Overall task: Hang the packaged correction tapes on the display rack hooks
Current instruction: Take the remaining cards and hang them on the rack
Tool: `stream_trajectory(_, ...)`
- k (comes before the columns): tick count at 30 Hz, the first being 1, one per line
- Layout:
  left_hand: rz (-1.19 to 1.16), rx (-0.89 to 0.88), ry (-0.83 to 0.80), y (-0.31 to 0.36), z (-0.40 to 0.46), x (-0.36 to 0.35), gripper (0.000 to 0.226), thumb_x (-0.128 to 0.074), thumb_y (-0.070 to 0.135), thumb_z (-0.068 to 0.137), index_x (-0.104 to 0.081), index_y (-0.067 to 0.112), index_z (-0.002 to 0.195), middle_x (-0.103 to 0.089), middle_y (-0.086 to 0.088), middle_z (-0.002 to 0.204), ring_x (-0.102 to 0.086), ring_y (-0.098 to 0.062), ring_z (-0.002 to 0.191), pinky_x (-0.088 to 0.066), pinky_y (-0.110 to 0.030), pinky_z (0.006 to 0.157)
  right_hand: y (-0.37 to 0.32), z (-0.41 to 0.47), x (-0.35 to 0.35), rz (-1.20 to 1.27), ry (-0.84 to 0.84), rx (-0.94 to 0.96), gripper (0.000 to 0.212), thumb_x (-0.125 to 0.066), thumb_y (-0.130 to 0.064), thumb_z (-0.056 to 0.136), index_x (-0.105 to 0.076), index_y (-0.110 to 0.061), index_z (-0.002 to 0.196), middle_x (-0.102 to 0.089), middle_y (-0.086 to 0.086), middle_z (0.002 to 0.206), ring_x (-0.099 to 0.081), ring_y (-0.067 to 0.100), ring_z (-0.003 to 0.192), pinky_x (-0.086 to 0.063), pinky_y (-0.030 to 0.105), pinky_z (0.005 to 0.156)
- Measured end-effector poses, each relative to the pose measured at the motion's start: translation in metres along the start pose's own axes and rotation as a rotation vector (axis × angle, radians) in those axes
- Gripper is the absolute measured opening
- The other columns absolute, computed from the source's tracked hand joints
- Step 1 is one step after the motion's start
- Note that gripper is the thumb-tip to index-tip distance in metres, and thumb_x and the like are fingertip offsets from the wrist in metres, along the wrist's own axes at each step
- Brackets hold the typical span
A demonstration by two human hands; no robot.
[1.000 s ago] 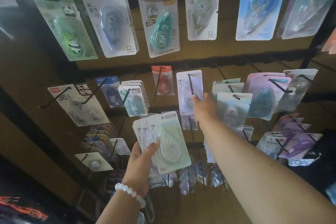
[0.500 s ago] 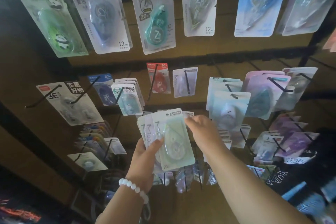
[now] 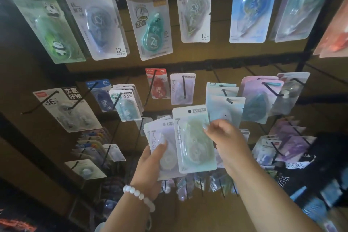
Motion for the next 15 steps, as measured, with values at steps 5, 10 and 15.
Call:
stream_trajectory(5,0.014,-0.021,0.065,0.004,-0.003,0.011,0.05,-0.07,0.04,0.076,-0.064,0.017,0.12,-0.073,-0.016,0.113,-0.071,-0.036,0.102,-0.057,-0.047,0.08,-0.039,0.003,0.008,-0.032,0.04,0.147,0.02,-0.061,-0.032,0.087,-0.063,-0.012,0.089,-0.068,0.001,0.086,-0.061,0.015,0.08,-0.044,0.026,0.065)
stream_trajectory(10,0.003,-0.017,0.061,0.004,-0.009,0.014,0.032,-0.066,0.037,0.085,-0.068,0.021,0.112,-0.073,-0.016,0.11,-0.07,-0.037,0.101,-0.057,-0.052,0.084,-0.048,0.01,0.006,-0.072,0.077,0.197,0.018,-0.061,-0.03,0.087,-0.061,-0.013,0.089,-0.064,-0.004,0.083,-0.058,0.012,0.077,-0.046,0.024,0.066)
stream_trajectory(15,0.005,-0.027,0.064,0.007,-0.012,0.013,0.029,-0.064,0.035,0.087,-0.067,0.021,0.112,-0.074,-0.015,0.11,-0.071,-0.036,0.1,-0.058,-0.048,0.079,-0.041,0.012,0.001,-0.121,0.072,0.209,0.015,-0.06,-0.031,0.088,-0.058,-0.018,0.083,-0.064,-0.004,0.081,-0.058,0.013,0.076,-0.045,0.024,0.063)
Point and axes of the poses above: each hand's wrist, its own z-axis towards the middle knuckle, its own x-axis out of the back of the hand, y = z × x, the point moved 10 cm from there along z, towards the middle knuckle
